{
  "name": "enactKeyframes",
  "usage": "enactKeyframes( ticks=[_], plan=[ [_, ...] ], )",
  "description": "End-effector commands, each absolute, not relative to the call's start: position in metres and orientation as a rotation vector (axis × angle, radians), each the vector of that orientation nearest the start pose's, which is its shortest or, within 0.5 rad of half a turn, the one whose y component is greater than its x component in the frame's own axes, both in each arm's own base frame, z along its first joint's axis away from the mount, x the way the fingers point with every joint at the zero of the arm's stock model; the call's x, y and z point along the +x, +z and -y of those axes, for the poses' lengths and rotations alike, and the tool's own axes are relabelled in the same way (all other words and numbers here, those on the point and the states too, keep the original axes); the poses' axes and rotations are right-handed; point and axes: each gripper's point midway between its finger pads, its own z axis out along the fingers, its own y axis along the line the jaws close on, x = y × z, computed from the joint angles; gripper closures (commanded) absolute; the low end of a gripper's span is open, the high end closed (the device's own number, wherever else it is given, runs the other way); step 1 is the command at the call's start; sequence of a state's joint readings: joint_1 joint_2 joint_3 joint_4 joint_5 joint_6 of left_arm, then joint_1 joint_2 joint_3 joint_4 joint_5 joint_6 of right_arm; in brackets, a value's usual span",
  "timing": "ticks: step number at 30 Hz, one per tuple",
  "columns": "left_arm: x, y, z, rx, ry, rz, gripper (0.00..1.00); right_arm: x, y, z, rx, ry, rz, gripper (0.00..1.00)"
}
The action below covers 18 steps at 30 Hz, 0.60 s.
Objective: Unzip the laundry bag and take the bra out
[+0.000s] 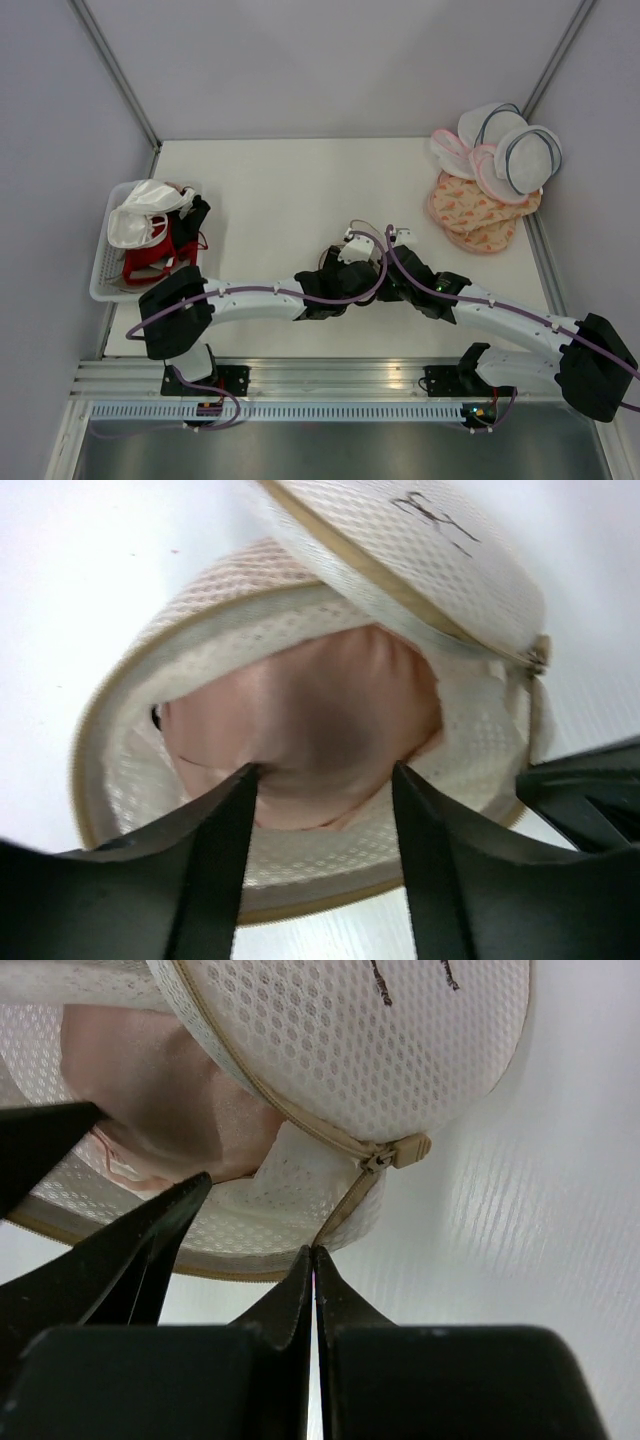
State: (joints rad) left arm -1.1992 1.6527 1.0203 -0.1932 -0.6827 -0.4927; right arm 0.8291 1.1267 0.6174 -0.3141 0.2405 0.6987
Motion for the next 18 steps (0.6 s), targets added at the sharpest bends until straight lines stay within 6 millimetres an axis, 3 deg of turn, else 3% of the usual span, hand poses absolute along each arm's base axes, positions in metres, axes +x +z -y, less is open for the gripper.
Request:
enactKeyframes(
  ticks=[1, 5, 11, 12, 15, 16, 18],
  plan=[
    [0.251, 0.108, 0.324, 0.365, -0.005, -2.056, 0.37, 0.212, 0.085, -0.210, -0.070, 0.460, -2.387, 1.00],
    [0.255, 0.094, 0.322, 0.348, 0.042, -2.061, 0.17, 0.211, 0.084, -0.211, -0.084, 0.464, -2.397, 1.00],
    [0.257, 0.064, 0.334, 0.373, -0.019, -2.102, 0.17, 0.209, 0.082, -0.212, -0.087, 0.475, -2.400, 1.00],
    [0.258, 0.062, 0.337, 0.367, -0.039, -2.099, 0.19, 0.208, 0.081, -0.212, -0.089, 0.475, -2.404, 1.00],
    [0.255, 0.062, 0.338, 0.365, -0.072, -2.104, 0.44, 0.206, 0.081, -0.210, -0.092, 0.477, -2.402, 1.00],
    [0.254, 0.064, 0.339, 0.359, -0.093, -2.104, 0.61, 0.206, 0.082, -0.210, -0.090, 0.476, -2.400, 1.00],
    [0.253, 0.076, 0.337, 0.348, -0.125, -2.090, 0.78, 0.206, 0.083, -0.207, -0.087, 0.471, -2.393, 1.00]
  ],
)
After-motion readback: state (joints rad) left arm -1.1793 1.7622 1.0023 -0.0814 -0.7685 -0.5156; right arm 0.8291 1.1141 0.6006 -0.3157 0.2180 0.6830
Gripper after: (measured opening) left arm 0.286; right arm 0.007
